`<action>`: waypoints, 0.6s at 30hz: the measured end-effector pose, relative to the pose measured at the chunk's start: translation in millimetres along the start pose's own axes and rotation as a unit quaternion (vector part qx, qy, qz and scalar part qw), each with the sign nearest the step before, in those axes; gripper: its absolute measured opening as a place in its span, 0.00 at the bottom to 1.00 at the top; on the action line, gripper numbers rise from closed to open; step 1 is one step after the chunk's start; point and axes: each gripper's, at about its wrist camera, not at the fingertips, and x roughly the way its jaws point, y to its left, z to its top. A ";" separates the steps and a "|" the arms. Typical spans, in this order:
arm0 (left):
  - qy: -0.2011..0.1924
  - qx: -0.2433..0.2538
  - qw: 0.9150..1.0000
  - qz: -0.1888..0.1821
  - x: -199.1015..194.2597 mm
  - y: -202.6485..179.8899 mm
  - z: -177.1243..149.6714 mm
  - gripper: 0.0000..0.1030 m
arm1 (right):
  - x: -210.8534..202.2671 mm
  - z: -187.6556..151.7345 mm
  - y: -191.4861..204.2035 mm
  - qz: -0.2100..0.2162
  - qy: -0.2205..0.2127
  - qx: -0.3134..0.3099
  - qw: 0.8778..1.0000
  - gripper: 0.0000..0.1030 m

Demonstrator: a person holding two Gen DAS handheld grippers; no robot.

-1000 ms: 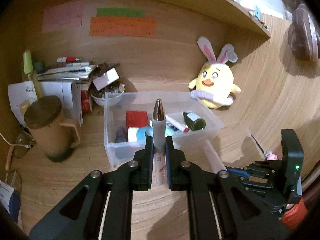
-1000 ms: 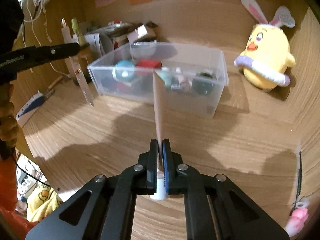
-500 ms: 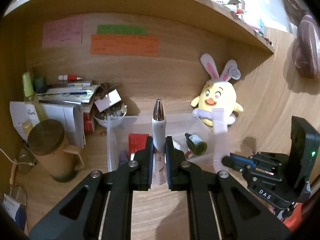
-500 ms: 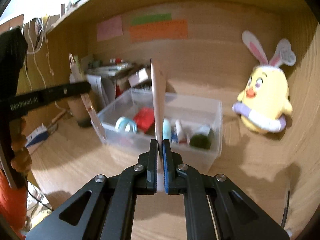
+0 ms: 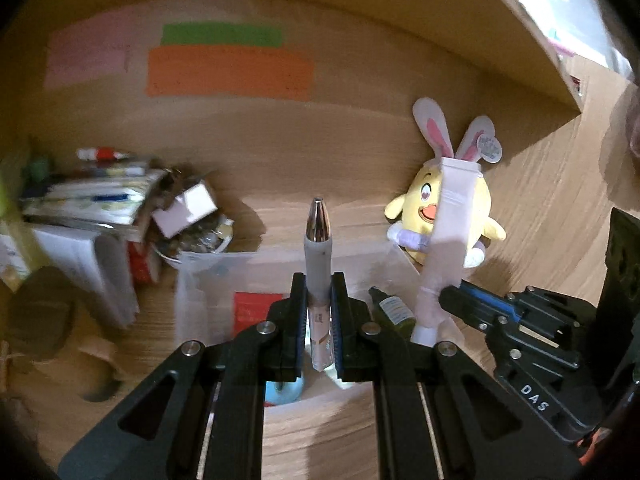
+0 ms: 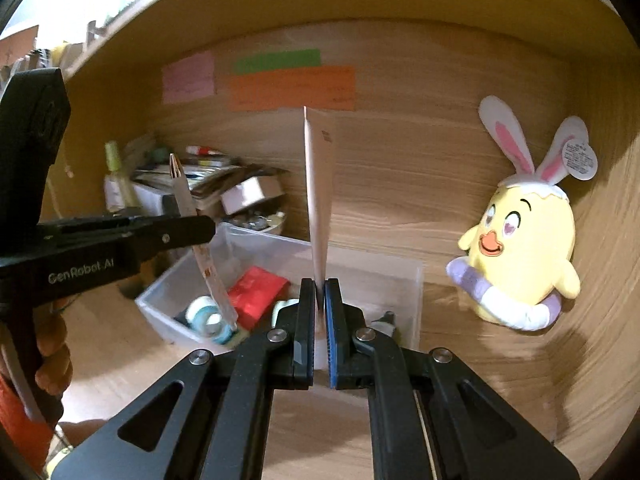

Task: Organize objects
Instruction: 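Lift the pen and cream tube upright over the clear box with both tools, then open both tools to drop the pen and cream tube into the box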

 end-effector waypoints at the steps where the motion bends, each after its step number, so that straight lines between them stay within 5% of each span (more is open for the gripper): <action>1: 0.005 -0.004 1.000 -0.006 7.0 0.2 0.3 0.10 | 2.7 0.5 -1.7 -0.005 0.002 -0.002 1.000 0.04; 10: 0.063 -0.046 0.996 -0.041 53.9 15.9 -8.1 0.10 | 44.4 -8.4 3.5 -0.032 0.048 -0.034 0.998 0.04; 18: 0.072 -0.056 0.996 -0.011 50.6 29.9 -13.9 0.11 | 64.0 -13.5 19.2 0.003 0.074 -0.039 0.996 0.06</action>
